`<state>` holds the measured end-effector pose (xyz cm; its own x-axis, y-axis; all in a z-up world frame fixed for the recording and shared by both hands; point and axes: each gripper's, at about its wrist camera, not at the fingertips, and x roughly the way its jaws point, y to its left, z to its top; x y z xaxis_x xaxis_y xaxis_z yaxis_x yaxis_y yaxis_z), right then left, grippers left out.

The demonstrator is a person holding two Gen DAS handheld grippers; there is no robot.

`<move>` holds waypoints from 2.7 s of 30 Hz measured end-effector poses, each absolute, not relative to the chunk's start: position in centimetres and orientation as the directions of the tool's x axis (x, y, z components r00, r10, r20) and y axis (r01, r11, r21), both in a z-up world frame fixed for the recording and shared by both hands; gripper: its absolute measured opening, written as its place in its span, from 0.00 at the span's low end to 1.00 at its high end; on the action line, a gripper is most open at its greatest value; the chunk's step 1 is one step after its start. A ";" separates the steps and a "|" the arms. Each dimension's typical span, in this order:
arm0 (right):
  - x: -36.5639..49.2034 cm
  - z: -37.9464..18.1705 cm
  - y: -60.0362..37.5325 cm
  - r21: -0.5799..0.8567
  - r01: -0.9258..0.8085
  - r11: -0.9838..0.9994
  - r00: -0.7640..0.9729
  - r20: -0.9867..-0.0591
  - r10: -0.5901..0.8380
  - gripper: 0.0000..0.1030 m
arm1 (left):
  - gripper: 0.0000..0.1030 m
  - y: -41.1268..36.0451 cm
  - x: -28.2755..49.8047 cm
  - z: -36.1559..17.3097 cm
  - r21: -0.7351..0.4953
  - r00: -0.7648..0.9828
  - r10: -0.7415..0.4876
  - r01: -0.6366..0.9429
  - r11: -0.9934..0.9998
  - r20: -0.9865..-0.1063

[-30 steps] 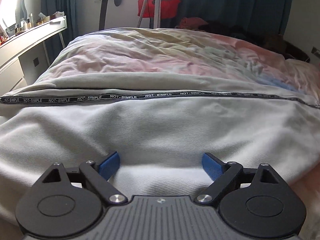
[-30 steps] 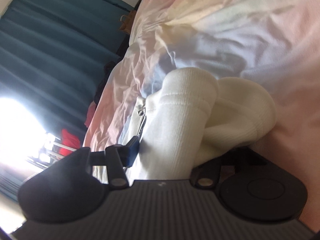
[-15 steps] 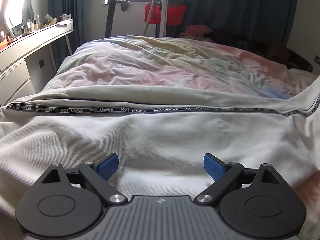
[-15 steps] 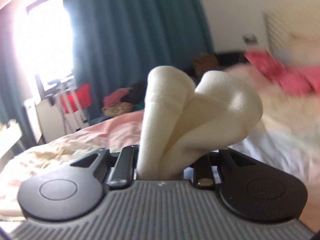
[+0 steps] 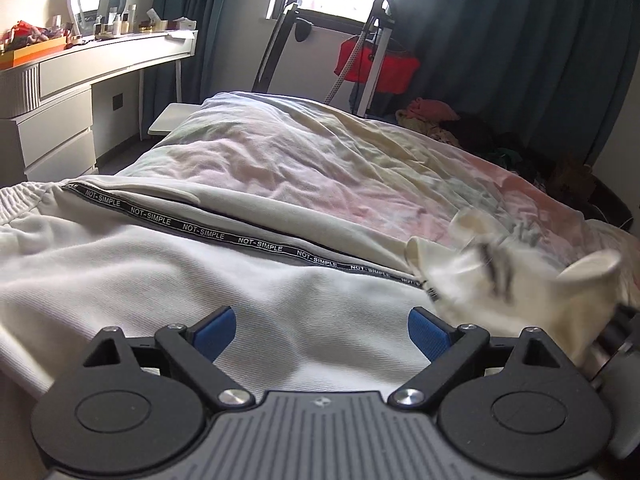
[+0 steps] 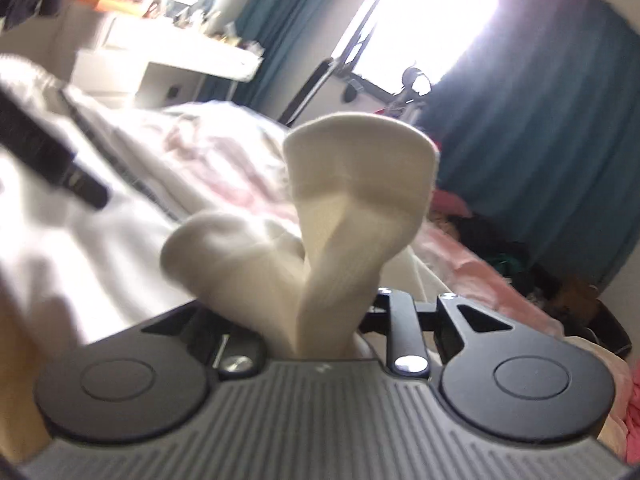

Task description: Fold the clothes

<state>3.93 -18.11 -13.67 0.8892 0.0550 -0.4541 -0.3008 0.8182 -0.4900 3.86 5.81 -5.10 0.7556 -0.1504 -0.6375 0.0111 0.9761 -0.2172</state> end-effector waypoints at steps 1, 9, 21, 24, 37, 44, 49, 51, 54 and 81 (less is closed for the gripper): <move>3.5 -15.0 -16.8 -0.494 -0.333 0.803 0.865 -0.498 0.052 0.24 | 0.92 6.0 3.8 -5.1 -0.227 0.754 -0.152 0.004 0.974 -0.639; 1.6 -14.9 -14.7 -0.502 -0.334 0.798 0.887 -0.453 0.087 0.24 | 0.92 6.9 3.9 -4.9 -0.292 0.764 -0.183 -0.007 0.956 -0.619; 2.0 -12.1 -15.3 -0.259 -0.471 0.844 0.772 -0.584 0.251 0.68 | 0.92 7.3 3.8 -4.9 -0.307 0.765 -0.179 -0.027 0.951 -0.618; -0.2 -9.9 -16.3 -0.138 -0.542 0.829 0.722 -0.582 0.375 0.80 | 0.92 7.5 3.7 -4.8 -0.314 0.767 -0.178 -0.032 0.949 -0.616; 12.1 -6.5 -24.8 0.233 -0.206 0.951 0.759 -0.575 0.305 0.69 | 0.90 6.0 3.8 -6.0 -0.435 0.720 -0.329 0.041 0.899 -0.611; 19.7 -11.4 -22.2 0.220 -0.193 0.956 0.693 -0.660 0.291 0.49 | 0.77 3.4 4.7 -8.1 -0.407 0.674 -0.378 0.124 0.905 -0.635; 20.3 -14.0 -22.2 0.220 -0.176 0.959 0.688 -0.669 0.280 0.14 | 0.56 2.1 5.7 -8.9 -0.429 0.640 -0.444 0.192 0.883 -0.628; 19.9 -13.2 -22.4 0.214 -0.190 0.958 0.715 -0.639 0.284 0.12 | 0.43 1.5 5.9 -9.2 -0.422 0.628 -0.459 0.221 0.879 -0.629; 18.9 -10.7 -21.7 0.155 -0.266 0.951 0.773 -0.556 0.307 0.11 | 0.21 1.1 6.1 -9.8 -0.442 0.607 -0.486 0.235 0.866 -0.629; 17.7 -11.3 -21.6 0.257 -0.204 0.945 0.772 -0.552 0.317 0.51 | 0.41 -0.6 2.5 -6.6 -0.205 0.710 -0.365 0.304 0.930 -0.603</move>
<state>17.66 -21.57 -11.28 0.7717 0.3166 -0.5516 -0.2042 0.9447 0.2565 2.53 -0.57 -6.57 0.7098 -0.3650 -0.6025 0.3043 0.9302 -0.2050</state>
